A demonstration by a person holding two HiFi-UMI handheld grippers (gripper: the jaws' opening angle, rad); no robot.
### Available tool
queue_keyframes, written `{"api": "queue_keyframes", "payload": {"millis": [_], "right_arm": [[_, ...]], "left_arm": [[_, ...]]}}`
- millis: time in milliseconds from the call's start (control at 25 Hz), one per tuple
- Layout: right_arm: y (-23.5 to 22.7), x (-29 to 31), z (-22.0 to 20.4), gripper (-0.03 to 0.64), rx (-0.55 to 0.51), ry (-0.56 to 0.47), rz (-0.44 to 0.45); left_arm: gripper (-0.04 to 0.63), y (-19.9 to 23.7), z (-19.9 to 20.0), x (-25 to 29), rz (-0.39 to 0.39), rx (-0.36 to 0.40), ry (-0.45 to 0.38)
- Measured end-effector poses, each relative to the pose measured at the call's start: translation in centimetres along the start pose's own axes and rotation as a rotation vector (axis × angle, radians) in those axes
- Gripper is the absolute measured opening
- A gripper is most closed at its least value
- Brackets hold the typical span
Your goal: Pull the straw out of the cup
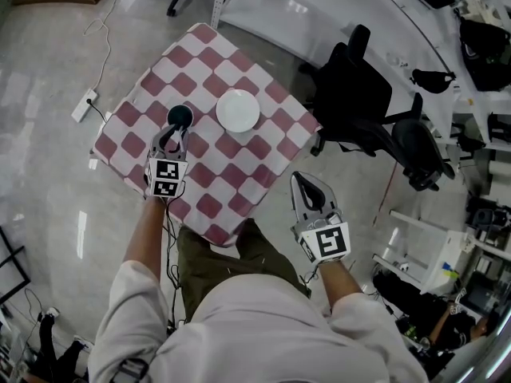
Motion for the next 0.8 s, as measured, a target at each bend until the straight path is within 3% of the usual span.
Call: {"api": "queue_keyframes", "payload": {"millis": [240,800], "right_arm": [[-0.1,0.0,-0.3,0.003,-0.003,0.008,-0.002],[0.3,-0.3,0.0,0.003,-0.012,-0.006,0.015]], "left_arm": [[0.041,0.0,-0.1,0.4,0.015,0.008,-0.016],[0.037,0.3,1.4,-0.6,0.041,0.019,-0.049]]}}
Point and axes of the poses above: the fingertips, and each gripper's own axes: x forward along the fingers, y to its left, z out of its top, the point moved 2 cm from there along -x, backward along the fingers, and after that the axes turned 11 degrees about x, right-handed, at the moved point
